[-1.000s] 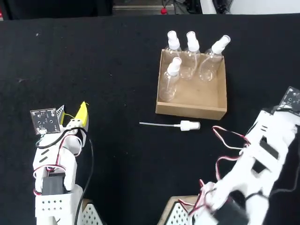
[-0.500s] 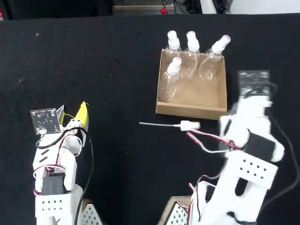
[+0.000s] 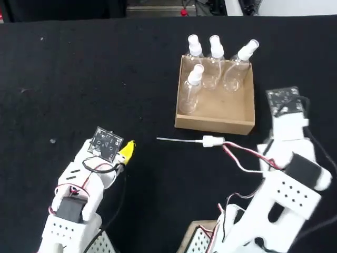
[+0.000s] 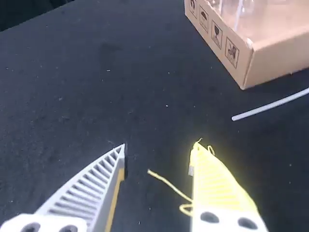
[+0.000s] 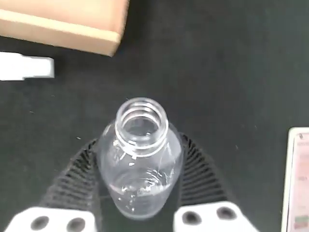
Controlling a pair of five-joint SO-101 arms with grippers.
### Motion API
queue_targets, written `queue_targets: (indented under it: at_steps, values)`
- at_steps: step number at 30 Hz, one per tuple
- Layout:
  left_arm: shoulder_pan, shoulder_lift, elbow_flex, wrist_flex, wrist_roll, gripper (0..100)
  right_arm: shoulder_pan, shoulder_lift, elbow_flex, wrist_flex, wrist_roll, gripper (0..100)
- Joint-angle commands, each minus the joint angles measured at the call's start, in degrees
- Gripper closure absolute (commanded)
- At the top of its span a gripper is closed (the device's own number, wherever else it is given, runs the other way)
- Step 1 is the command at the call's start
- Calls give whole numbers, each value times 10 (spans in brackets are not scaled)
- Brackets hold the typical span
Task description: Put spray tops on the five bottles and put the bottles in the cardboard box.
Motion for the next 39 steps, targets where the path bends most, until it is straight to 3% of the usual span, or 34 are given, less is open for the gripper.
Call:
queue_targets:
  at_steps: [1,8,13,23,28,32,39]
  values:
    - [7,24,-36,2,-14,789,41,-6,-30,4,18,988]
    - [9,249,-176,-3,42,791,49,-7,-29,4,16,988]
    - [58,451,-304,-4,69,791,40,-7,7,0,16,988]
    - [95,763,-422,-128,122,789,21,-7,31,0,16,988]
    - [137,813,-457,-128,120,787,53,-7,27,-2,27,988]
    - [173,818,-460,-130,115,786,98,-7,27,-3,77,988]
    - [216,813,-447,-105,-4,788,169,-7,27,-8,127,988]
